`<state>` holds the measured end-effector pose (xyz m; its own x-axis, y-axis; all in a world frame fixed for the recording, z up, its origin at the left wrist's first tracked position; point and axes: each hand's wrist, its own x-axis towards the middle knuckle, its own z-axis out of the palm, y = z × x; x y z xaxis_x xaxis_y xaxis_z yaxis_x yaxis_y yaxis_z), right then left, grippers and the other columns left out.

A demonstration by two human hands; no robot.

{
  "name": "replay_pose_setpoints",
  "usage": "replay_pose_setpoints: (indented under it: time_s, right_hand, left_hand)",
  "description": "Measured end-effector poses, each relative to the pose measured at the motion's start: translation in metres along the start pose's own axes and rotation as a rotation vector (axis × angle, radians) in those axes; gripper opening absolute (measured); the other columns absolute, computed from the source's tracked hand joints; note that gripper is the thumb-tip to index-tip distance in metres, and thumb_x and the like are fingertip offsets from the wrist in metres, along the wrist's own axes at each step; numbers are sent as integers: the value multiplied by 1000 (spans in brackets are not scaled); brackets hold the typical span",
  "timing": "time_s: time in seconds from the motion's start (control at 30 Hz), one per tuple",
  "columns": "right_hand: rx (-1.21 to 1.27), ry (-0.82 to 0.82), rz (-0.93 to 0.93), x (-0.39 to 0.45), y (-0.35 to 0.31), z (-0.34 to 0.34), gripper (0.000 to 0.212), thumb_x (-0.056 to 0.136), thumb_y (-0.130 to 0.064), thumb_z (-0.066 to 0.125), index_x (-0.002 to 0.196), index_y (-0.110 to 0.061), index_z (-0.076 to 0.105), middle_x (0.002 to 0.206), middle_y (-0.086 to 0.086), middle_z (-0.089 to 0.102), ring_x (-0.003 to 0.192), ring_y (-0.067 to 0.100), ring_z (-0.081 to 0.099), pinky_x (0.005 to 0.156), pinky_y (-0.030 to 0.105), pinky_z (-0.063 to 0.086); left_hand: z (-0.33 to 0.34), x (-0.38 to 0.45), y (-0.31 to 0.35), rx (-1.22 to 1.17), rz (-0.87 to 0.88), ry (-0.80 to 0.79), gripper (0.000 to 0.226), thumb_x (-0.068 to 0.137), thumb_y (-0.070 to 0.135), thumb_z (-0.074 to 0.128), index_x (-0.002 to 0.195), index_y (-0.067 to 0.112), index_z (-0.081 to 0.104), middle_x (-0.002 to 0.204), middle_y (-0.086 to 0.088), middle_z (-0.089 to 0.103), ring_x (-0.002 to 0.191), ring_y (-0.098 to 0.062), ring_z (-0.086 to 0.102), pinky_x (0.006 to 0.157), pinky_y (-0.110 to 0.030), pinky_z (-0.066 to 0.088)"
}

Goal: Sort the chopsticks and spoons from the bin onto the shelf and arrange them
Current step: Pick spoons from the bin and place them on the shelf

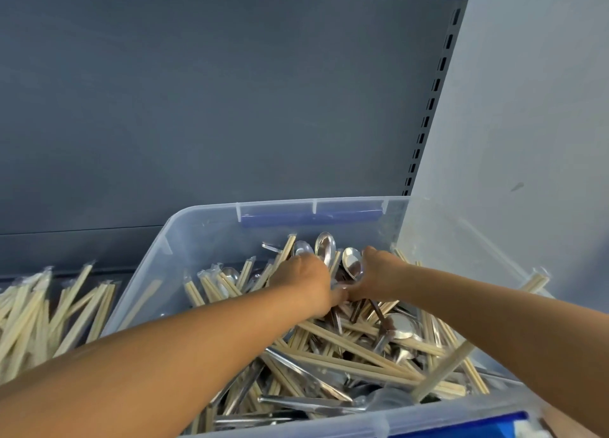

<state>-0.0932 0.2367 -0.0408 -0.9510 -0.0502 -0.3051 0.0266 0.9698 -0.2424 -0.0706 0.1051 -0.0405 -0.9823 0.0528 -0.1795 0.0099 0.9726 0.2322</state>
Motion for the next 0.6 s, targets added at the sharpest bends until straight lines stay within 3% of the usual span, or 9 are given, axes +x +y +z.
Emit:
replay_pose_setpoints:
  time_s: [0.1,0.23,0.43,0.6]
  right_hand:
    - [-6,-5,3,1,1,-2,47,74,-40,76,103,-6,62,93,2,63,81,16,59,69,25,49]
    - [-35,-55,1,-4,-2,-5,27,77,-31,73,86,-8,61,81,3,54,74,17,52,63,25,42]
    - [13,-90,18,-11,-6,-5,34,76,-27,74,99,-7,59,85,4,52,78,18,52,69,28,46]
    - [59,-89,52,-16,-7,-7,24,80,-22,71,96,-8,58,83,3,51,74,17,50,64,23,44]
  left_hand:
    - [-1,2,-1,-91,-34,-42,61,83,52,64,120,7,47,101,-8,62,86,-25,63,51,-28,38]
    - [-7,6,-14,-94,-55,-41,46,87,22,65,124,10,42,110,-9,57,96,-28,59,65,-32,42]
    - [-9,2,-27,-45,-28,-74,21,89,8,57,110,3,56,112,-18,62,96,-30,64,53,-26,38]
    - [-8,3,-30,-76,-47,-138,17,91,7,53,105,2,59,103,-17,62,72,-22,53,48,-22,35]
